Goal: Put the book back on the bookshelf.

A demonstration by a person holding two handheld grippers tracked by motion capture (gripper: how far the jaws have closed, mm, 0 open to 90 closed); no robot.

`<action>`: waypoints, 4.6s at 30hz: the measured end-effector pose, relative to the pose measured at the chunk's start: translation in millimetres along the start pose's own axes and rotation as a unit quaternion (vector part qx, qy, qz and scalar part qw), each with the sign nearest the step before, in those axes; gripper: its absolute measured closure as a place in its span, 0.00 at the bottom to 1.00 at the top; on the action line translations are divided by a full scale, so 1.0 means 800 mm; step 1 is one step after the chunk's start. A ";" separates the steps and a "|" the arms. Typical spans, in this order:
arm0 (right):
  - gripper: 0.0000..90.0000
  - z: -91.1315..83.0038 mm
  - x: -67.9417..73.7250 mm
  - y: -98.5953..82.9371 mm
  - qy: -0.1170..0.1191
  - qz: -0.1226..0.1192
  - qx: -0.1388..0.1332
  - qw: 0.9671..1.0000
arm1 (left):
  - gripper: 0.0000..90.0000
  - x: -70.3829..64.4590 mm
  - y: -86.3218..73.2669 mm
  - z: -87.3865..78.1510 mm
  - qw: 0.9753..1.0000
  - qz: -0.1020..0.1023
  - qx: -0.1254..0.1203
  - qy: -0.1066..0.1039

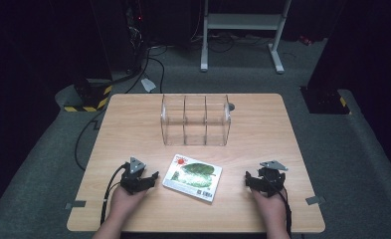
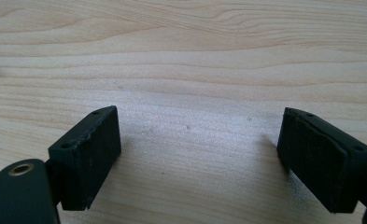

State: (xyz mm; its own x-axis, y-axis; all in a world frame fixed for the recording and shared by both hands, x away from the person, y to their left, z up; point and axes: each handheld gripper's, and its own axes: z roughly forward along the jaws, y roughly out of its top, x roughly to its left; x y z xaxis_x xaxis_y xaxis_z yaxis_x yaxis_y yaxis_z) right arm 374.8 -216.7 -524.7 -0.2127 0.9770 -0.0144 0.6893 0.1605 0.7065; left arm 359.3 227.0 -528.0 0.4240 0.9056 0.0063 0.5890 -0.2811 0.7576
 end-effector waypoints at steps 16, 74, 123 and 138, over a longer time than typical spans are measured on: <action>0.24 -0.005 0.003 -0.002 0.011 -0.009 -0.003 1.000 | 0.62 -0.015 0.002 -0.003 1.000 0.012 0.001 -0.007; 0.25 -0.017 0.140 -0.004 0.199 -0.049 0.017 0.979 | 0.47 -0.072 0.011 -0.002 0.992 -0.007 0.008 -0.127; 0.28 -0.025 0.136 -0.008 0.190 -0.064 0.003 0.980 | 0.70 -0.084 0.015 -0.020 0.994 -0.015 -0.040 -0.097; 0.27 -0.025 0.137 -0.007 0.196 -0.061 0.001 0.979 | 0.67 -0.079 0.015 -0.029 0.991 -0.023 -0.051 -0.122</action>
State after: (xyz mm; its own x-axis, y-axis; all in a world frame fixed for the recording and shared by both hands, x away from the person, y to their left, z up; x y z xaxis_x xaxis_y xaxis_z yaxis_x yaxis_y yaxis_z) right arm 333.4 -113.1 -515.8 -0.5435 0.8212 0.1738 0.6426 0.2738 0.7156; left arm 324.0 173.5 -504.2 0.5600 0.8091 -0.1782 0.5437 -0.1967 0.8159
